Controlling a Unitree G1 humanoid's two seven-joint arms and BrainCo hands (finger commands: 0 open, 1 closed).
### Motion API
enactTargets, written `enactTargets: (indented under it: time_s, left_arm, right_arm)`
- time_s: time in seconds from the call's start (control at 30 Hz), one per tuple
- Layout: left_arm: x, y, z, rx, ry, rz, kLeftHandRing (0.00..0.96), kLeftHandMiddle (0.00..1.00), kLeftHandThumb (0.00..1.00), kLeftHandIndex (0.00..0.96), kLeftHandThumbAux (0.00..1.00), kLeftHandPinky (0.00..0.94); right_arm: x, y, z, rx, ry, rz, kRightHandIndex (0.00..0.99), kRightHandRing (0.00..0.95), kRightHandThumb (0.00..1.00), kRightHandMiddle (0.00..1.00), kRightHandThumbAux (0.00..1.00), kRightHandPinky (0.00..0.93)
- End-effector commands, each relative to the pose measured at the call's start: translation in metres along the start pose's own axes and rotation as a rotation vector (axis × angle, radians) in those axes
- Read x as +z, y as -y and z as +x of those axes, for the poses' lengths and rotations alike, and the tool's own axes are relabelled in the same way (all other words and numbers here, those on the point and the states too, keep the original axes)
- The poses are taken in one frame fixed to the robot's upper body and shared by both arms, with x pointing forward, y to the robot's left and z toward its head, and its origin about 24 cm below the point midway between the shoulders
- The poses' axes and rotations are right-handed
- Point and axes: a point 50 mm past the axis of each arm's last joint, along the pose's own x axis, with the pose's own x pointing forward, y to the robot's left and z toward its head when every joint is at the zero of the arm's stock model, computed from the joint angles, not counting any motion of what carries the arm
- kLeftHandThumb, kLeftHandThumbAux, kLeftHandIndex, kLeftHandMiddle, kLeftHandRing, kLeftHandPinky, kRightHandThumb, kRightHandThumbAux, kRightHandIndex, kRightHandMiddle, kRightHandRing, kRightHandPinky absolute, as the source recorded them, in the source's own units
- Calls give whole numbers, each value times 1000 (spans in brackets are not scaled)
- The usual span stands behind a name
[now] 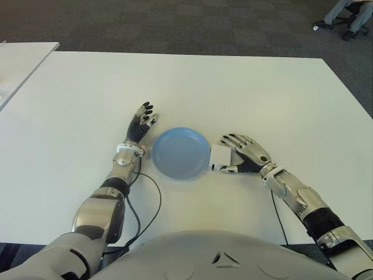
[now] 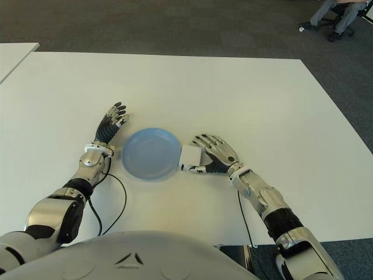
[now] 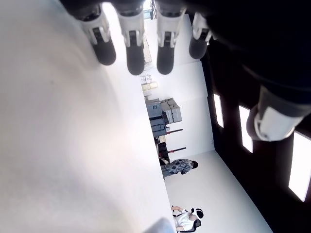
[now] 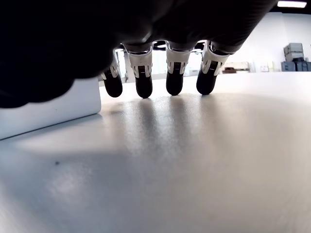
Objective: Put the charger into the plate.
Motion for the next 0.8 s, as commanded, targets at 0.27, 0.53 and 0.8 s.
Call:
enactTargets:
  time_s: [0.27,0.53,0.8]
  left_arm:
    - [-32,16,-21,-71,-172,-7,141,154,0,20,509,108]
    - [-31,15,-20,-67,-164,-12,135,146,0,17,512,107]
    - [-28,17,-21,-69,-135,-10,136,147,0,20,484,125]
  right_arm:
    - [-3,-16,-1,43,-19,-56,0,0,194,0,116,0]
    - [-5,-17,0,31,-22,-69,0,0,187,0,112,0]
    - [-7,-15,0,10,-16,-93,0,0,179,0,127,0]
